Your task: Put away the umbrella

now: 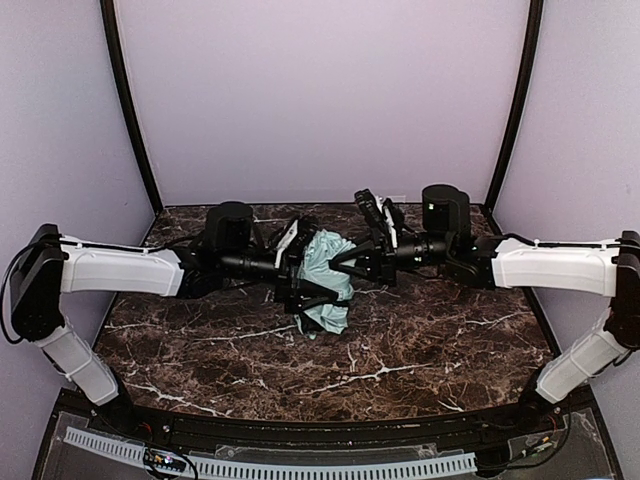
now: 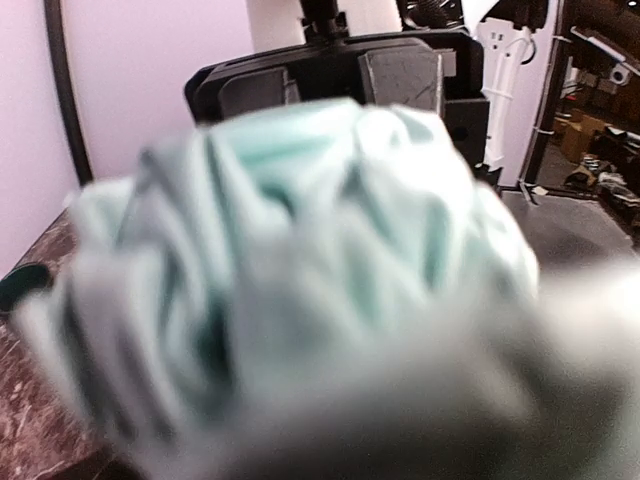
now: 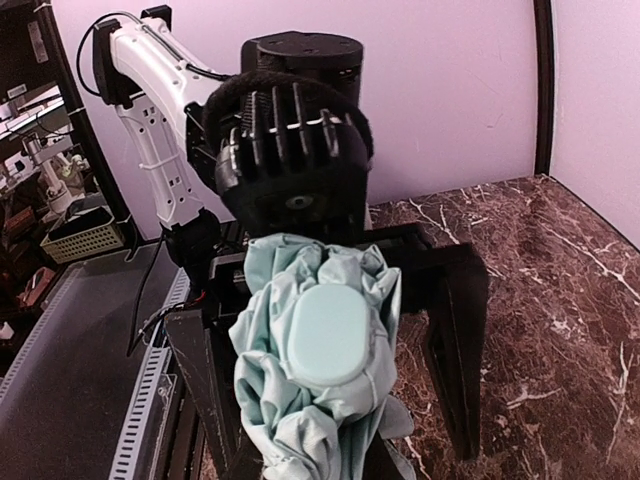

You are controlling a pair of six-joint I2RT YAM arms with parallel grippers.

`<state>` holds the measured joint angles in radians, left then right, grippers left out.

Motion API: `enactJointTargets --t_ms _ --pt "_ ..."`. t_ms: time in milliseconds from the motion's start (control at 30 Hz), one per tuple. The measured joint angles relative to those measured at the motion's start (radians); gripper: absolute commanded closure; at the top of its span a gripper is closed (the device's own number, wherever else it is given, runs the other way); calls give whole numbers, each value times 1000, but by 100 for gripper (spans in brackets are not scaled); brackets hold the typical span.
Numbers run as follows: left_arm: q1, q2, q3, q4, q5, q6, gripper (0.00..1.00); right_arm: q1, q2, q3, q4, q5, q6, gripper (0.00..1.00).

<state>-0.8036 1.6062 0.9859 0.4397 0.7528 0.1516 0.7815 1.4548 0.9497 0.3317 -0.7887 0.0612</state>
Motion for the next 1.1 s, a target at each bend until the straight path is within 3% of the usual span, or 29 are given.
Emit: enactJointTargets --t_ms 367,633,733,867,1100 --pt "16 -161 -132 -10 -362 116 1 -120 -1 0 -153 219 191 100" --pt "23 -110 -115 -72 -436 136 4 -140 -2 0 -223 282 186 100" --pt "23 -105 -115 -89 -436 142 4 -142 -5 3 -241 213 103 97" --pt "24 -107 -117 -93 -378 157 5 -142 -10 47 -304 -39 -53 98" --pt "13 -130 -193 9 -45 157 5 -142 -84 53 -307 -302 -227 97"
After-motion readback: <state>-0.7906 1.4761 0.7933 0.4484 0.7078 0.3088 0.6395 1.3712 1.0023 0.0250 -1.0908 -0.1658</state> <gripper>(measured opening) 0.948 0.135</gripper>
